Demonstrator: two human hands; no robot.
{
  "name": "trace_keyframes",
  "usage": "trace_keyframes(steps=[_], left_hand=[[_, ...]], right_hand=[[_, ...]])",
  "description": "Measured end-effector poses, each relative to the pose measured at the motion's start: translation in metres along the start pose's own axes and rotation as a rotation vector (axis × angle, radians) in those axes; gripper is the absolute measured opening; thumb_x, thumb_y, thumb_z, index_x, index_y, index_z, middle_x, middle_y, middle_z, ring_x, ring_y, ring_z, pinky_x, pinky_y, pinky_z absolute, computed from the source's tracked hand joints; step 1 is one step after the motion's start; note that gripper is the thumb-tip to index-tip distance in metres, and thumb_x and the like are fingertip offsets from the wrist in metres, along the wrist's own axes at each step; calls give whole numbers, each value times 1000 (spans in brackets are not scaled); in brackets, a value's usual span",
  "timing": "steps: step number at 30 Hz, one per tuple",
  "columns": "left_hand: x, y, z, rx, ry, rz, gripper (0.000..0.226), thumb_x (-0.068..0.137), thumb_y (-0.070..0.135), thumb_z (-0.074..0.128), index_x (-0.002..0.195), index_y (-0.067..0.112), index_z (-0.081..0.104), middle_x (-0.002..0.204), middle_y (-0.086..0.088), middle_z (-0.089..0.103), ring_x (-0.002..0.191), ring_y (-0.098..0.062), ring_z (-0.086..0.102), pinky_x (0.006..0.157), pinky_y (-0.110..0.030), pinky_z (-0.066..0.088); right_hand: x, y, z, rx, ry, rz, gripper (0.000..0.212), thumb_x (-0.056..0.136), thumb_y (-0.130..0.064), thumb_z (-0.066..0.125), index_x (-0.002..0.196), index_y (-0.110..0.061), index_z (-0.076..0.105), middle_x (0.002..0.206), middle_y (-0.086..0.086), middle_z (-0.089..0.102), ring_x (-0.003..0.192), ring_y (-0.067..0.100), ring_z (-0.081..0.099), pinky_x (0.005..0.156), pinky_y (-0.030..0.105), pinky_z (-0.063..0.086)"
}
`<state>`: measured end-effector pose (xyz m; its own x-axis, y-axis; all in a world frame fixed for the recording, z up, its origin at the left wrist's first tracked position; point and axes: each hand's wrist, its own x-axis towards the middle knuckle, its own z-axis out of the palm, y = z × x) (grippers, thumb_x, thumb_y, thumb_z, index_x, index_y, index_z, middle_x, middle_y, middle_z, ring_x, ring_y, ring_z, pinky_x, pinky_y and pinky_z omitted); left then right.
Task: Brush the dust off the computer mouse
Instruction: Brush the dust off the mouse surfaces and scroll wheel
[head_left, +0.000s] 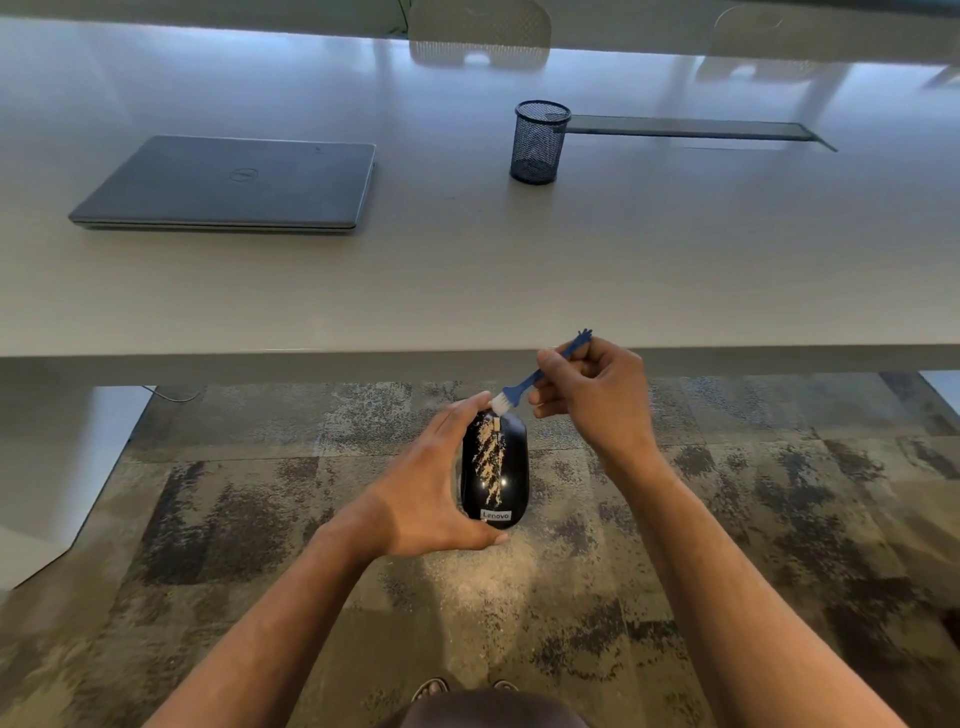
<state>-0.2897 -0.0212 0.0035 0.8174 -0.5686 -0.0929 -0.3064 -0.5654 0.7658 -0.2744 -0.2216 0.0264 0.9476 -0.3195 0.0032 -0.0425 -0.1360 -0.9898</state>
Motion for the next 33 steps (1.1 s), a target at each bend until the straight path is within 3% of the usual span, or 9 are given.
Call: trace_keyframes(steps=[7,13,20,26,30,33], left_hand=[[-2,-1,1,25,-3,-13,125,56,44,89,151,31,8,150,9,26,133,-7,29,114,-36,26],[0,2,4,17,-3,-13,125,56,40,90,151,32,8,148,11,26,130,-5,29,112,-32,26],[-2,0,4,8,13,-24,124,56,40,90,150,34,9,151,10,25,130,-4,28,111,-31,24],[-1,1,7,-18,8,-24,125,57,38,90,150,35,8,151,9,24,131,-4,27,110,-32,24],[-2,2,6,-35,10,-15,123,58,38,90,149,35,8,149,12,25,130,-2,27,108,-28,24],[-3,1,6,-38,12,-23,124,57,38,90,150,34,8,150,9,24,131,-4,27,112,-34,25]], right_hand=[[-3,11,-14,-92,67,58,13,95,-16,68,88,-5,67,69,11,74,63,28,74,66,46,63],[0,5,-8,79,57,120,12,96,-14,65,94,-2,66,75,14,75,63,23,72,60,32,60],[-2,18,-16,25,94,190,14,95,-14,67,97,0,66,75,15,75,63,23,73,64,36,62],[-2,7,-13,125,47,185,13,96,-13,65,96,0,65,75,11,74,62,17,71,59,25,59],[-3,11,-6,55,44,162,13,96,-13,66,95,0,65,73,13,75,62,21,72,63,33,62],[-4,18,-14,5,116,152,12,96,-14,66,95,-3,66,73,12,75,65,24,75,70,41,64]])
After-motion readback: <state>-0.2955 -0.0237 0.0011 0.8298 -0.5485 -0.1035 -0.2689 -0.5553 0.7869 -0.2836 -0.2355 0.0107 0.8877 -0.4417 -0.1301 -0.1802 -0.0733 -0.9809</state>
